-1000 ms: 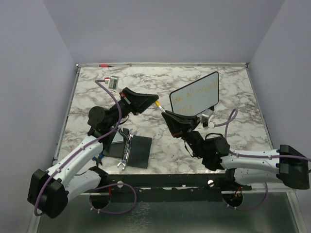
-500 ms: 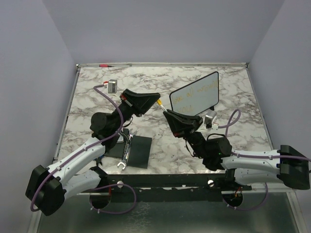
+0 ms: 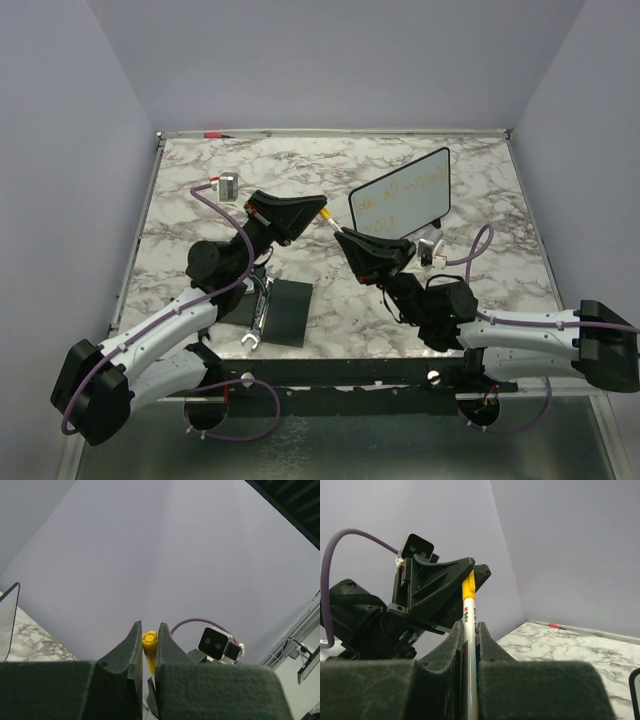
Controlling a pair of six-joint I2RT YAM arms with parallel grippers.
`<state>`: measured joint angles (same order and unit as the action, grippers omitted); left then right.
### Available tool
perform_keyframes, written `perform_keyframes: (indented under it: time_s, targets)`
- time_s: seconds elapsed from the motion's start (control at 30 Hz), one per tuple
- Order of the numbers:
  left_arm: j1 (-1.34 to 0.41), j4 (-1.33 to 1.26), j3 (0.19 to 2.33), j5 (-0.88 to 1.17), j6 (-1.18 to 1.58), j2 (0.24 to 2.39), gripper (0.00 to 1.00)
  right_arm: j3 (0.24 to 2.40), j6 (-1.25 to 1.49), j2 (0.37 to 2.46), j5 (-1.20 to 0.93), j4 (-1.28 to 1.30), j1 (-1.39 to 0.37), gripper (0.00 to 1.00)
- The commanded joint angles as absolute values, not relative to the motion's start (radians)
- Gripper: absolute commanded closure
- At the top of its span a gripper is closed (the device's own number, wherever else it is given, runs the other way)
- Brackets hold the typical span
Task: Write a sentence on the whiteboard
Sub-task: Close the whiteboard marker at the center of the board.
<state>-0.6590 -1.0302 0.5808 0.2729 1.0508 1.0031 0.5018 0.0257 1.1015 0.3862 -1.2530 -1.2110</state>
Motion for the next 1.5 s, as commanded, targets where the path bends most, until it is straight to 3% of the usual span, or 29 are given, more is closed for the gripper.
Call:
perform_keyframes:
  time_s: [0.0, 0.63, 0.77, 0.8, 0.87, 0.97, 1.03, 1.07, 1.27, 1.47]
  targets:
    - [-0.767, -0.914, 0.511, 0.547, 1.037, 1.017, 1.0, 0.558, 0.01, 1.122, 0.398, -1.276, -1.176, 0.99]
    - [-0.853, -0.876, 0.47, 0.574, 0.977, 1.03, 1.0, 0.584, 0.009, 1.115, 0.373, -1.283, -1.146, 0.99]
    - [-0.851, -0.757, 0.504, 0.508, 0.898, 1.021, 1.0, 0.584, 0.01, 1.107, 0.365, -1.247, -1.145, 0.99]
    - [-0.849, -0.696, 0.528, 0.481, 0.857, 1.017, 0.96, 0.583, 0.009, 1.102, 0.371, -1.227, -1.144, 0.99]
    - [-0.842, -0.567, 0.592, 0.413, 0.766, 1.01, 0.8, 0.586, -0.004, 1.09, 0.395, -1.17, -1.145, 0.99]
    - [-0.813, -0.422, 0.679, 0.348, 0.647, 0.997, 0.39, 0.584, -0.03, 1.066, 0.43, -1.06, -1.145, 0.99]
    - [-0.786, -0.342, 0.727, 0.31, 0.587, 0.982, 0.19, 0.581, -0.019, 1.052, 0.488, -0.983, -1.144, 0.99]
    - [-0.77, -0.3, 0.75, 0.295, 0.564, 0.974, 0.14, 0.576, -0.012, 1.045, 0.51, -0.948, -1.144, 0.99]
    - [-0.632, -0.125, 0.824, 0.293, 0.46, 0.911, 0.01, 0.514, 0.054, 0.999, 0.577, -0.818, -1.144, 0.99]
    - [-0.532, -0.003, 0.895, 0.26, 0.402, 0.921, 0.01, 0.492, 0.099, 1.018, 0.599, -0.717, -1.145, 0.99]
